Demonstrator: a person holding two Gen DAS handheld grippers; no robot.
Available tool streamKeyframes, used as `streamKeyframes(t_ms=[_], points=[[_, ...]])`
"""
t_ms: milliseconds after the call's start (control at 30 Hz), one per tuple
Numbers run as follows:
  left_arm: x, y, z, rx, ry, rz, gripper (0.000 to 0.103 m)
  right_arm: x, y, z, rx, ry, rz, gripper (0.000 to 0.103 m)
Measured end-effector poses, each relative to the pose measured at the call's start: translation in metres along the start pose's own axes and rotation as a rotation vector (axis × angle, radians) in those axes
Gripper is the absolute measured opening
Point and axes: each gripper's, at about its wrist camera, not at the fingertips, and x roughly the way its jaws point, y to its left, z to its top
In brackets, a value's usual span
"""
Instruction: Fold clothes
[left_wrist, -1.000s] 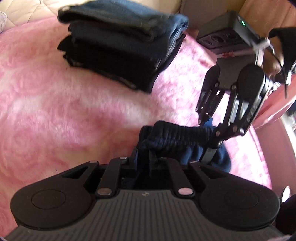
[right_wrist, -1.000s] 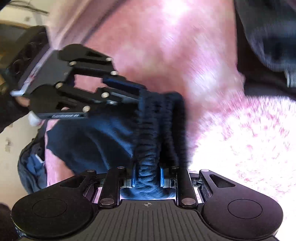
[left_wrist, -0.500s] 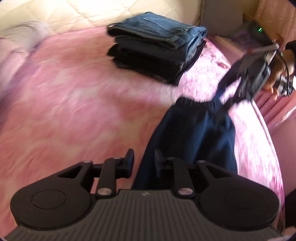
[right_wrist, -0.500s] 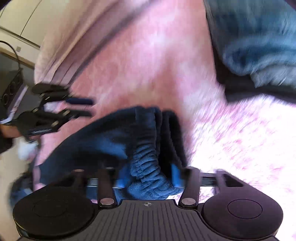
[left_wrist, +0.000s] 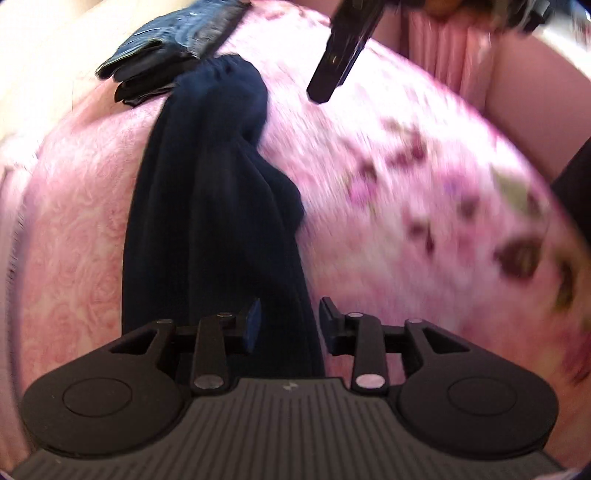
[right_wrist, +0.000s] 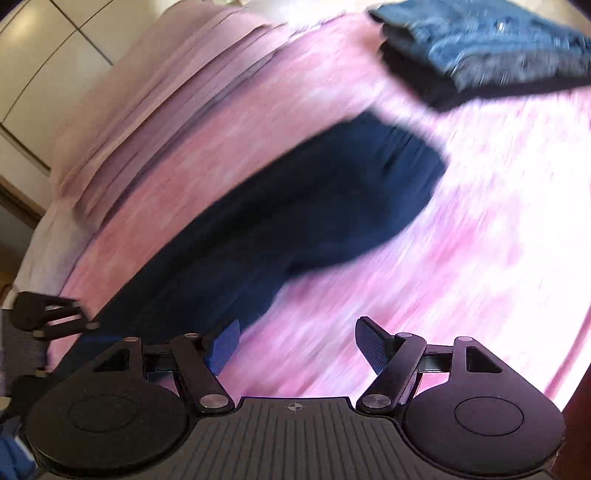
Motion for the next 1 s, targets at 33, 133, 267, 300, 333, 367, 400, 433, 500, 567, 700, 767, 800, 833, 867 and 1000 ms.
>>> streamKeyframes(t_ms=[33, 133, 267, 300, 333, 367, 400, 433, 500, 567, 700, 767, 800, 833, 867, 1000], points=[[0.005, -0.004, -0.004, 0.002, 0.011, 0.027, 0.032, -0.003, 0.007, -0.013, 0.003, -0.001, 0.002, 0.073], [0.011, 0.000, -0.006, -0.077, 0.002, 0.055, 0.032, -0.002, 0.026, -0.043, 0.006, -0.004, 0.005, 0.073], [0.015, 0.018, -0.004, -0.199, -0.023, 0.033, 0.031, 0.002, 0.044, -0.062, -0.013, -0.026, 0.011, 0.073], [0.017, 0.021, -0.004, -0.208, -0.019, 0.025, 0.030, 0.006, 0.044, -0.065, -0.013, -0.031, 0.012, 0.073], [0.017, 0.024, -0.005, -0.208, -0.015, 0.023, 0.019, 0.009, 0.045, -0.065, -0.011, -0.035, 0.011, 0.073], [0.017, 0.026, -0.005, -0.208, -0.011, 0.021, 0.012, 0.014, 0.045, -0.066, -0.011, -0.039, 0.008, 0.073], [0.016, 0.029, -0.006, -0.211, -0.012, 0.021, 0.011, 0.019, 0.046, -0.067, -0.012, -0.044, 0.002, 0.073], [0.014, 0.033, -0.006, -0.217, -0.019, 0.025, 0.006, 0.023, 0.048, -0.067, -0.014, -0.048, -0.002, 0.073], [0.008, 0.042, -0.007, -0.236, -0.033, 0.018, 0.004, 0.030, 0.052, -0.069, -0.024, -0.057, -0.010, 0.073], [0.000, 0.053, -0.007, -0.274, -0.051, -0.043, 0.003, 0.037, 0.058, -0.068, -0.051, -0.073, -0.012, 0.073], [-0.013, 0.071, -0.008, -0.310, -0.081, -0.146, 0.003, 0.053, 0.069, -0.061, -0.048, -0.130, 0.023, 0.073], [-0.015, 0.080, -0.010, -0.332, -0.091, -0.170, 0.003, 0.064, 0.073, -0.056, -0.047, -0.156, 0.011, 0.073], [-0.016, 0.085, -0.011, -0.352, -0.096, -0.179, 0.003, 0.071, 0.075, -0.054, -0.064, -0.162, -0.017, 0.073], [-0.017, 0.090, -0.013, -0.371, -0.102, -0.183, 0.003, 0.078, 0.078, -0.052, -0.086, -0.164, -0.051, 0.073], [-0.016, 0.095, -0.014, -0.390, -0.108, -0.181, 0.003, 0.084, 0.079, -0.050, -0.101, -0.165, -0.077, 0.073], [-0.012, 0.113, -0.020, -0.441, -0.121, -0.172, 0.003, 0.089, 0.071, -0.041, -0.091, -0.210, -0.128, 0.073]])
